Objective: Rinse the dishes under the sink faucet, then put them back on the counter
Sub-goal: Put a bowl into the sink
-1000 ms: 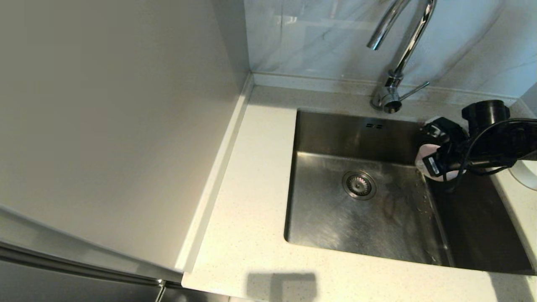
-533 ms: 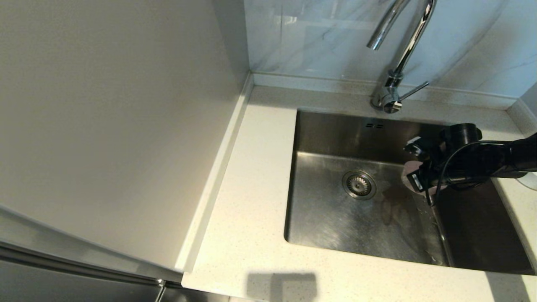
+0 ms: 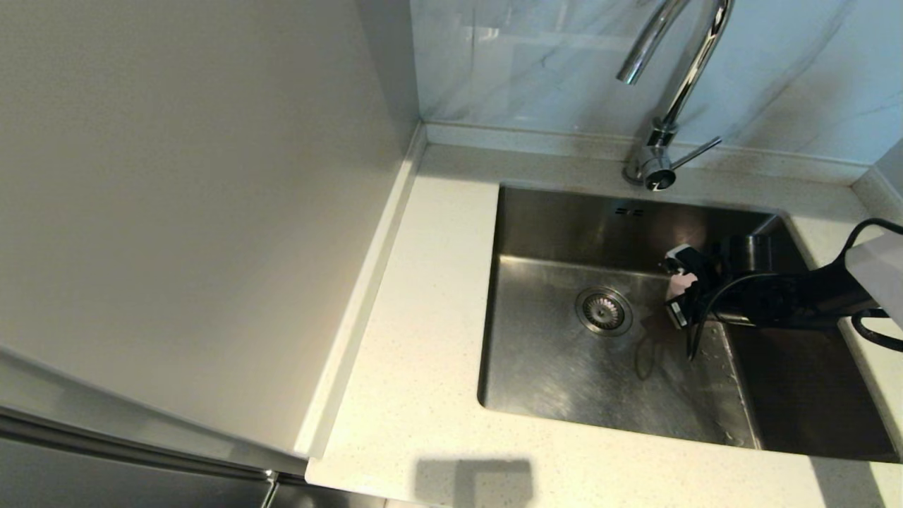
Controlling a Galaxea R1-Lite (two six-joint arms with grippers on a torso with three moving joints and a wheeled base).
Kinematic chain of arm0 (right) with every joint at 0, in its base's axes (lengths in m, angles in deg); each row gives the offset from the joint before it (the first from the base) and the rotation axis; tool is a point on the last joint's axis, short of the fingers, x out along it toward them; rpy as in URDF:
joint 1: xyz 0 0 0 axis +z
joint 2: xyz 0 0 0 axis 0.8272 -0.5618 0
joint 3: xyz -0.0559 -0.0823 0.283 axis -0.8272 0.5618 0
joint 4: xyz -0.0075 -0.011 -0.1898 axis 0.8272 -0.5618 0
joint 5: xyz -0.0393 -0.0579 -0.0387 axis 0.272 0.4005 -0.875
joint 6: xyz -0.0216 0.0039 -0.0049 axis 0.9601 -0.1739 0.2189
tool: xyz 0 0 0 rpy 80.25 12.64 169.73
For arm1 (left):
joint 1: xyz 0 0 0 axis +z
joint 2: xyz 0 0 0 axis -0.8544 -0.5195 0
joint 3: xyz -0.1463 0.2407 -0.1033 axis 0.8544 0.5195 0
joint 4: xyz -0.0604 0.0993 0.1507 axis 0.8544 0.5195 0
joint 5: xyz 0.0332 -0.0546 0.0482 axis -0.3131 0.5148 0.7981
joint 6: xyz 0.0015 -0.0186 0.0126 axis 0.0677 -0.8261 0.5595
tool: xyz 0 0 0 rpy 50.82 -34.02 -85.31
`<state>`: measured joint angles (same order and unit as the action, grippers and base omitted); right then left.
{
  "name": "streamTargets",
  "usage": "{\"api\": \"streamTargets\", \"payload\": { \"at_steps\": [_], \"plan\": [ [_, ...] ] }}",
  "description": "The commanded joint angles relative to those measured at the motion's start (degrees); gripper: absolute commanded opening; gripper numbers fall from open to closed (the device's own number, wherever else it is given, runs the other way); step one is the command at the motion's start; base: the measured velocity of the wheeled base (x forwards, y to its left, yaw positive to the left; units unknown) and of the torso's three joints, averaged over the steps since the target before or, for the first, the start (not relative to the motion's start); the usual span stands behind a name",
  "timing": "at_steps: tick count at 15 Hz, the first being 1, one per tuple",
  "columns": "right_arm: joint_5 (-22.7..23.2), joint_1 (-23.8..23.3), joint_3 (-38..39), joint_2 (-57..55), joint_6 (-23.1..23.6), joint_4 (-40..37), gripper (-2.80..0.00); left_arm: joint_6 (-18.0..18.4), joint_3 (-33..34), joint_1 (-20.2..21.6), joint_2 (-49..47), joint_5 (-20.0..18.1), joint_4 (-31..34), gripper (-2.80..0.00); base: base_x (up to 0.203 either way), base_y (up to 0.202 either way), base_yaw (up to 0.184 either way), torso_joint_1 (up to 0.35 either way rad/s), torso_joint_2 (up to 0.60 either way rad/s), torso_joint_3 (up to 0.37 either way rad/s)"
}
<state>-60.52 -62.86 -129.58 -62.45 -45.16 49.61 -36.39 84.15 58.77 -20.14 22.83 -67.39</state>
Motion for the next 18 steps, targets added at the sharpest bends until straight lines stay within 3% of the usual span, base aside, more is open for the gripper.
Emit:
{"api": "streamTargets", "payload": {
  "at_steps": [1, 2, 8, 12, 15, 18],
  "plan": [
    [-0.5, 0.0, -0.1, -1.8, 0.2, 1.2, -2.8, 0.0, 0.0, 0.0, 0.2, 0.0, 0.0, -2.8, 0.0, 0.0, 0.0, 0.0, 0.0, 0.0],
    [-0.8, 0.0, -0.2, -2.1, 0.2, 2.5, 0.0, 0.0, 0.0, 0.0, 0.2, 0.0, 0.0, -2.8, 0.0, 0.0, 0.0, 0.0, 0.0, 0.0],
    [-0.8, 0.0, 1.3, 4.9, -1.6, 2.4, 0.0, 0.0, 0.0, 0.0, 0.2, 0.0, 0.0, -2.8, 0.0, 0.0, 0.0, 0.0, 0.0, 0.0],
    [0.8, -0.4, 6.1, 24.1, -3.5, -0.7, 0.0, 0.0, 0.0, 0.0, 0.2, 0.0, 0.0, -2.8, 0.0, 0.0, 0.0, 0.0, 0.0, 0.0],
    [1.8, -5.3, 6.8, 37.0, -2.3, -14.6, 0.0, 0.0, 0.0, 0.0, 0.2, 0.0, 0.0, -2.8, 0.0, 0.0, 0.0, 0.0, 0.0, 0.0],
    [1.3, -11.9, -4.0, 38.1, 3.3, -34.1, 0.0, 0.0, 0.0, 0.0, 0.2, 0.0, 0.0, -2.8, 0.0, 0.0, 0.0, 0.0, 0.0, 0.0]
  ]
}}
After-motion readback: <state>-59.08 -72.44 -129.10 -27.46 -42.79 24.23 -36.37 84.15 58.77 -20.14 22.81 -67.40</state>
